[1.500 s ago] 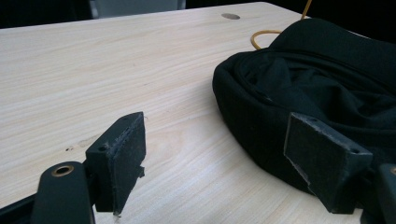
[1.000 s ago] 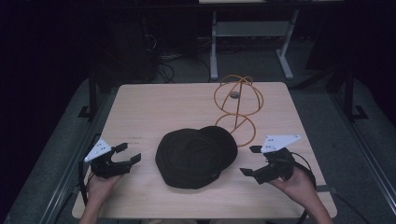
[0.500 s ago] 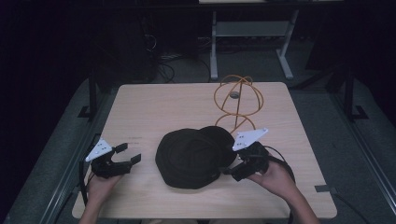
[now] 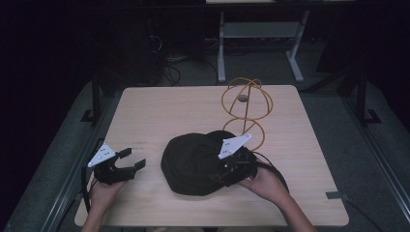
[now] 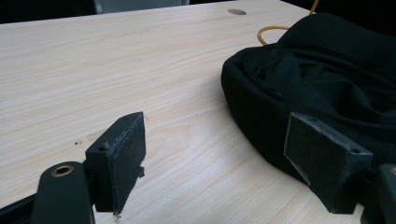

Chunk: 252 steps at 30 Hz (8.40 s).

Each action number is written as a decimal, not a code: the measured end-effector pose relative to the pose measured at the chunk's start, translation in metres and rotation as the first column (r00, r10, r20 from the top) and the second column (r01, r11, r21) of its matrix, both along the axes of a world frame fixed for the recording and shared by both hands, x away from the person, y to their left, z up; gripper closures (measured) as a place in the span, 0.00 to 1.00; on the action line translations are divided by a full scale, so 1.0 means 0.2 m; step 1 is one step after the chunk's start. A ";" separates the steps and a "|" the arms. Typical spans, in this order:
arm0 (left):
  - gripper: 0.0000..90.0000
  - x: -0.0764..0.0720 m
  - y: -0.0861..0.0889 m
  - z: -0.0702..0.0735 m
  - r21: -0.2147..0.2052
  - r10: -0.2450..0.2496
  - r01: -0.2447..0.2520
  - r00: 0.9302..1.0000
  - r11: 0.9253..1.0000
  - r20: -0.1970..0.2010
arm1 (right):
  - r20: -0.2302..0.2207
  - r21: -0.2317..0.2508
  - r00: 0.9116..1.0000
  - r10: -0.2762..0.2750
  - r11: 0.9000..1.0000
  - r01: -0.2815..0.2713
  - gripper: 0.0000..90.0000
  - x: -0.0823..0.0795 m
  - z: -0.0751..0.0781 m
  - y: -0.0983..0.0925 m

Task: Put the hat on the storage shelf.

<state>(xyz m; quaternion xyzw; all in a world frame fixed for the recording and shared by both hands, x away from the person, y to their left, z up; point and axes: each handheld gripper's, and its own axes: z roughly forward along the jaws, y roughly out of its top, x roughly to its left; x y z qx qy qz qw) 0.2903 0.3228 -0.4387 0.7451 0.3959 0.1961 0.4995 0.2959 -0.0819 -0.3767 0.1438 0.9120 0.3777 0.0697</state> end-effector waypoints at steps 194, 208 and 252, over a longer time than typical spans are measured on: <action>0.96 0.34 -0.51 0.99 -0.072 -0.418 0.427 0.901 0.901 0.115 | -0.068 0.250 0.901 -0.429 0.867 0.432 0.28 -0.10 -0.18 -0.92; 0.96 0.52 -0.66 1.05 -0.077 -0.436 0.444 0.894 0.893 0.103 | -0.028 0.249 0.867 -0.498 0.836 0.488 0.28 -0.11 -0.18 -1.02; 0.95 0.84 -1.45 1.13 -0.028 -0.499 0.501 0.865 0.865 0.050 | -0.034 0.270 0.844 -0.535 0.808 0.523 0.25 -0.12 -0.22 -1.10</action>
